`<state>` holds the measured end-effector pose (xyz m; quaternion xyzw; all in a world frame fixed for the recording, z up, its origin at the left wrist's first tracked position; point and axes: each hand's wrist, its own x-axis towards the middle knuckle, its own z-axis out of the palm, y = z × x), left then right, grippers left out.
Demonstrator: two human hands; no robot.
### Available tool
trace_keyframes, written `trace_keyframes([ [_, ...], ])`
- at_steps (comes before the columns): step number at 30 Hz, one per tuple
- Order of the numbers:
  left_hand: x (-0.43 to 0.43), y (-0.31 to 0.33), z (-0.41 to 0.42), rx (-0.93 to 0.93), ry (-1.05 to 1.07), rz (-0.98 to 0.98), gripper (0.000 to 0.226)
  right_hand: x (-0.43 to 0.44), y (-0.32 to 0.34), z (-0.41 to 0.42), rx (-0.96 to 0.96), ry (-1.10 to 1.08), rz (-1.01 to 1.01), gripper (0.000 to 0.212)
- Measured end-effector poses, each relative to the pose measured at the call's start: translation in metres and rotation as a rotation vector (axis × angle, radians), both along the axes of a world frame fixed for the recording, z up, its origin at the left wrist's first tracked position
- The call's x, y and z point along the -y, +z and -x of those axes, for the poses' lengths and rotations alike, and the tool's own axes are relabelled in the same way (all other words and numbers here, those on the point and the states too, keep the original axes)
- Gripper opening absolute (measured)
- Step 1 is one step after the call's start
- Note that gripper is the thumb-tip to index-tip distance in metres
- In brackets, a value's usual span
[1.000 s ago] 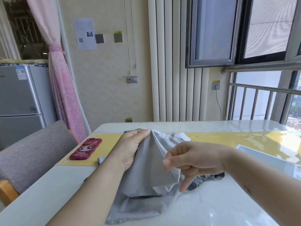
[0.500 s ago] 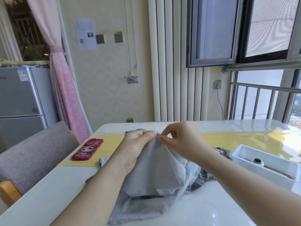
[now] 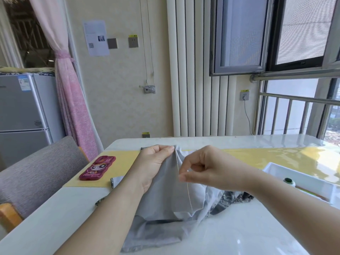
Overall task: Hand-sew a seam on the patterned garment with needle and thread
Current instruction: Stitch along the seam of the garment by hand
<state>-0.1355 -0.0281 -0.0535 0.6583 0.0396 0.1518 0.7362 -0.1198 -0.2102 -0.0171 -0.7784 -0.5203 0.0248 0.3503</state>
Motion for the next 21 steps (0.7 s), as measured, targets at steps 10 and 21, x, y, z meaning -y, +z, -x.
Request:
trace_keyframes([
  [10, -0.005, -0.003, 0.015, 0.115, 0.000, -0.211, 0.011, 0.010, -0.009, -0.055, -0.184, -0.503, -0.114, 0.018],
  [21, -0.012, -0.007, 0.017, 0.181, 0.049, -0.317, 0.013, 0.012, -0.012, -0.057, -0.342, -0.240, -0.150, 0.026],
])
